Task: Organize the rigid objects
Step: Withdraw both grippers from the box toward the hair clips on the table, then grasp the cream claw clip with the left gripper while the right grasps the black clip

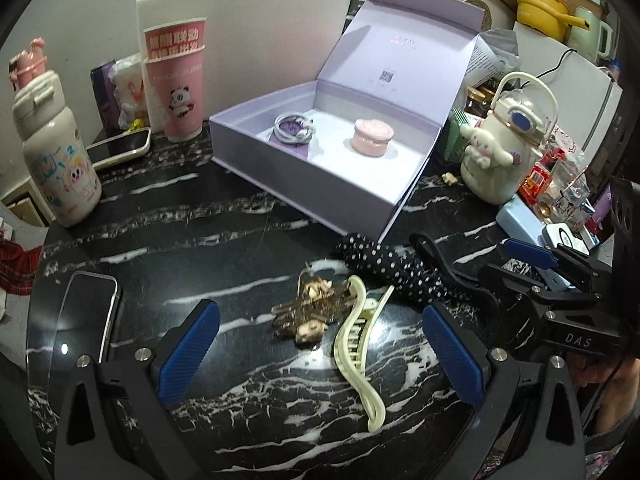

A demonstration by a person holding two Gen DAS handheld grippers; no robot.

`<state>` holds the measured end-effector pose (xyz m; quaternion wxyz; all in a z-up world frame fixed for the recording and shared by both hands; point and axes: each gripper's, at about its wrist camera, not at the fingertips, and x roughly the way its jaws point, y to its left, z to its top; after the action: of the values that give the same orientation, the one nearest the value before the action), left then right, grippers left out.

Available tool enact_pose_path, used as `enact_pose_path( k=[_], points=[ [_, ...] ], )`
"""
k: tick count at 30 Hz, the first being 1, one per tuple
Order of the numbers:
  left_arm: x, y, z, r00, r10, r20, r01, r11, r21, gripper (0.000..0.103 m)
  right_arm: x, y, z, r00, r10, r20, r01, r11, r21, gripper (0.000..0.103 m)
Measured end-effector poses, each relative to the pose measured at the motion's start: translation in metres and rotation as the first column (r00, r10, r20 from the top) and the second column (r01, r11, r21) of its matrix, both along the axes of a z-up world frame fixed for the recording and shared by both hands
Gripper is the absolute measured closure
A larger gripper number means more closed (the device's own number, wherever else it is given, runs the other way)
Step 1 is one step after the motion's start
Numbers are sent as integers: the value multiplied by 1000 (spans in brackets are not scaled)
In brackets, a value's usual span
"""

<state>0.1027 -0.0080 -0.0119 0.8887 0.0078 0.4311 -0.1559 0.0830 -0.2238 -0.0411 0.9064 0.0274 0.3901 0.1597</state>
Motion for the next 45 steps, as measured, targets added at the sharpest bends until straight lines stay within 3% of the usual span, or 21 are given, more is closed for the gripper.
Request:
enact_pose_path(
  k=[9, 12, 15, 20, 24, 28, 30, 31, 32, 34, 45],
  points=[
    [-5, -6, -19, 999, -5, -46, 5, 1000, -3, 0, 3, 2, -18, 999, 20, -28, -21, 1000, -23, 35],
    [-5, -9, -23, 999, -13, -53, 13, 1000, -12, 5, 6, 3, -25, 999, 24, -40, -26, 999, -46, 41],
    [-5, -13, -28, 997, -26, -67, 26, 1000, -7, 14, 10, 3, -30, 998, 33, -58, -35, 998, -46, 47],
    [-2, -17, -39, 994, -23, -108, 24, 1000, 11, 40, 12, 7, -31, 996, 60, -60, -64, 996, -63, 52],
    [0, -17, -40, 994, -13, -112, 16, 1000, 22, 43, 17, 13, -31, 994, 85, -64, -89, 994, -62, 55],
    [1, -20, -40, 995, -8, -103, 13, 999, 48, 50, 18, 16, -30, 993, 101, -68, -106, 991, -76, 70],
    [0, -24, -41, 996, 0, -90, 7, 996, 84, 57, 19, 16, -31, 993, 97, -71, -102, 992, -75, 78],
    [0, -25, -40, 996, 0, -88, 7, 996, 90, 67, 19, 16, -31, 993, 95, -71, -101, 992, -75, 82],
    [0, -25, -40, 996, -5, -91, 13, 996, 84, 77, 19, 16, -31, 993, 93, -74, -99, 992, -76, 82],
    [0, -25, -39, 995, -12, -95, 19, 997, 75, 82, 19, 15, -31, 992, 93, -82, -99, 992, -73, 82],
    [-13, -19, -38, 993, -27, -115, 32, 999, 41, 82, -1, 16, -29, 988, 119, -99, -124, 991, -48, 83]
  ],
)
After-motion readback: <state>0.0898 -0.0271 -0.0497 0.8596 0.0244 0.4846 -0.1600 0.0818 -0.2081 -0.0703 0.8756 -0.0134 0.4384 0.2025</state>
